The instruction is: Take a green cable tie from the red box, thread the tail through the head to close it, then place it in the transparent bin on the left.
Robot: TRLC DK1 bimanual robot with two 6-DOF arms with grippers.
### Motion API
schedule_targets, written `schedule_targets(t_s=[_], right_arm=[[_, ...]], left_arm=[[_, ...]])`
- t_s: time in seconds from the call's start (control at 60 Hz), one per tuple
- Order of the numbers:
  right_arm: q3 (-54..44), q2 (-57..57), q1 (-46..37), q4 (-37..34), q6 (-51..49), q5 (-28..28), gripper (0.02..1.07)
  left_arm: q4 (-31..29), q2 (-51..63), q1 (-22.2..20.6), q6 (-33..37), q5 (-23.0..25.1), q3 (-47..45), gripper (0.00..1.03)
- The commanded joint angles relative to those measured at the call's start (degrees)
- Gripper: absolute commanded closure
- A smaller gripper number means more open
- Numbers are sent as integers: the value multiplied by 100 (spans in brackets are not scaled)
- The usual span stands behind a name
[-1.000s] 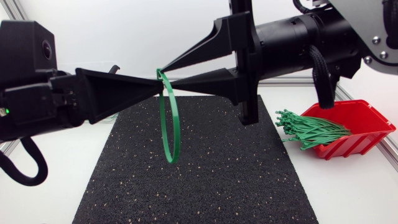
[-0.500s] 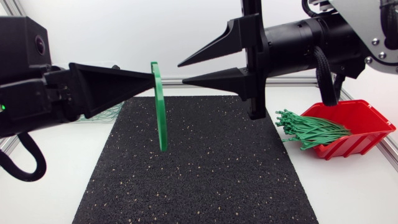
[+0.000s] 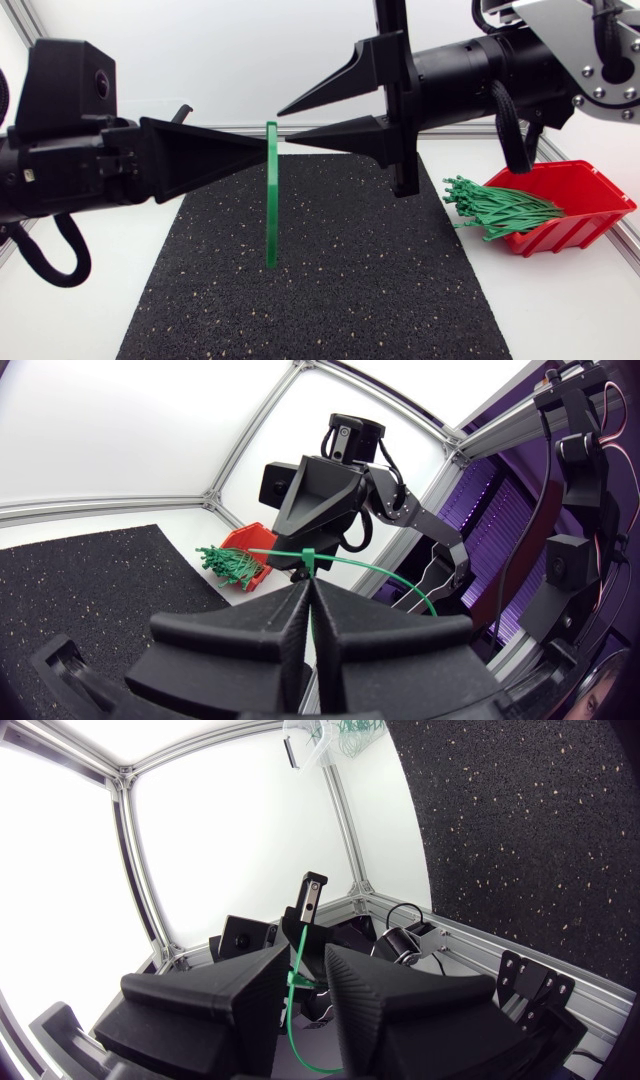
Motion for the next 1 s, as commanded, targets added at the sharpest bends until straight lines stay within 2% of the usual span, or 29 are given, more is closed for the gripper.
schedule_targets(t_s=[0.0,0.133,0.2,0.333,0.417,0.5,0.7,0.983], right_arm=[[-64,98,40,131,26,-41,75],[-266,62,40,149,-167,-76,76],[-345,54,40,149,-290,-59,81],[-477,36,40,149,-562,-41,81],[-512,27,40,131,-914,-15,80],[-503,36,31,61,-1257,-15,70],[-398,36,-57,-379,-2057,-120,70],[-424,-8,-409,-458,-2347,-665,70]], left_arm=[[172,43,41,106,90,150,99],[181,61,120,344,90,36,98],[181,70,129,537,81,-34,98],[120,96,199,924,72,-87,95],[111,96,120,1205,46,-175,95],[23,26,-56,1451,-103,-263,95],[-162,34,-346,1899,-314,-307,95],[-144,43,-293,2128,-349,-421,95]])
